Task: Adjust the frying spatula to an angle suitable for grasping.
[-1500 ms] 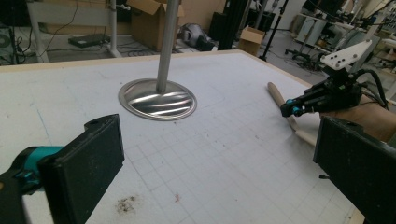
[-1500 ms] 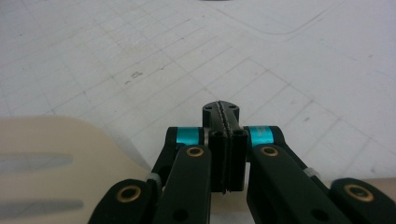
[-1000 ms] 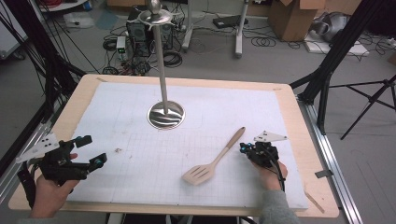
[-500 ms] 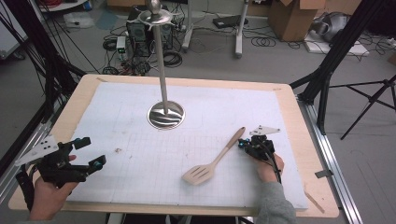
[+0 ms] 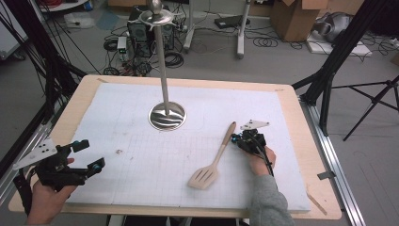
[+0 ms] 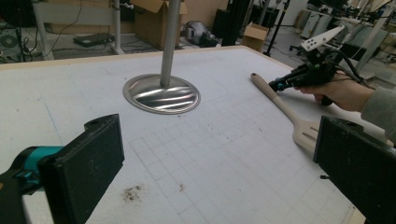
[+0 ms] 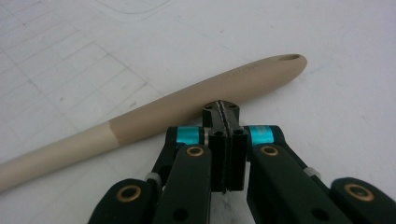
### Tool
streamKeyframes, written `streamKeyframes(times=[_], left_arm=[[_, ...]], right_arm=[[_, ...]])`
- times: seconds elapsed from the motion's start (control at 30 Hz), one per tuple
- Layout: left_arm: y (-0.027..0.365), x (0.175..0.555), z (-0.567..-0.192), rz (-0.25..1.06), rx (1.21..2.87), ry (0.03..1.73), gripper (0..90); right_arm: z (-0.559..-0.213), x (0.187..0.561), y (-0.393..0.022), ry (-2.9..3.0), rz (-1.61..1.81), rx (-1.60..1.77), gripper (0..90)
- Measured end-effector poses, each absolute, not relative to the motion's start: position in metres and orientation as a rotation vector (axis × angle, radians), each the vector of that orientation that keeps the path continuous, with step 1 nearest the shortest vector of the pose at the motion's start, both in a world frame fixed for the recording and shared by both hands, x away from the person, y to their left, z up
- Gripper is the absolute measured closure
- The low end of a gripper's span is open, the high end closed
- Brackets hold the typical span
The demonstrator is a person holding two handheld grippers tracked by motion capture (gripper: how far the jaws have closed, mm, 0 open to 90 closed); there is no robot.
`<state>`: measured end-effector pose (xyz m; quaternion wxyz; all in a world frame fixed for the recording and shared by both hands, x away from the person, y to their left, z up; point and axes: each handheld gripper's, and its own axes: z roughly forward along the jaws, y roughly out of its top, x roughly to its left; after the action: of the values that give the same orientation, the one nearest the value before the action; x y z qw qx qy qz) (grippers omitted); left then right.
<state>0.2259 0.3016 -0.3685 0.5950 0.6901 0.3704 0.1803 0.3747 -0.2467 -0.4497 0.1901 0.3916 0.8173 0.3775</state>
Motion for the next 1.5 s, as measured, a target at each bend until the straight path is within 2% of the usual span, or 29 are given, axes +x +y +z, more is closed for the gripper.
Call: streamKeyframes(times=[0.47, 0.67, 0.87, 1.13, 1.5], left_arm=[[0.309, 0.217, -0.368, 0.434, 1.595, 0.877, 2.1], [0.311, 0.214, -0.368, 0.442, 1.596, 0.887, 2.1], [0.313, 0.215, -0.367, 0.449, 1.581, 0.889, 2.1], [0.309, 0.222, -0.366, 0.437, 1.580, 0.878, 2.1], [0.305, 0.233, -0.368, 0.414, 1.580, 0.873, 2.1]], right_arm=[[-0.449, 0.400, -0.207, 2.322, 1.080, 1.080, 90.0], [-0.449, 0.404, -0.205, 2.327, 1.102, 1.091, 90.0], [-0.434, 0.387, -0.208, 2.326, 1.209, 1.057, 90.0], [-0.432, 0.348, -0.183, 2.470, 1.215, 0.855, 90.0], [-0.440, 0.340, -0.169, 2.561, 1.161, 0.781, 90.0]])
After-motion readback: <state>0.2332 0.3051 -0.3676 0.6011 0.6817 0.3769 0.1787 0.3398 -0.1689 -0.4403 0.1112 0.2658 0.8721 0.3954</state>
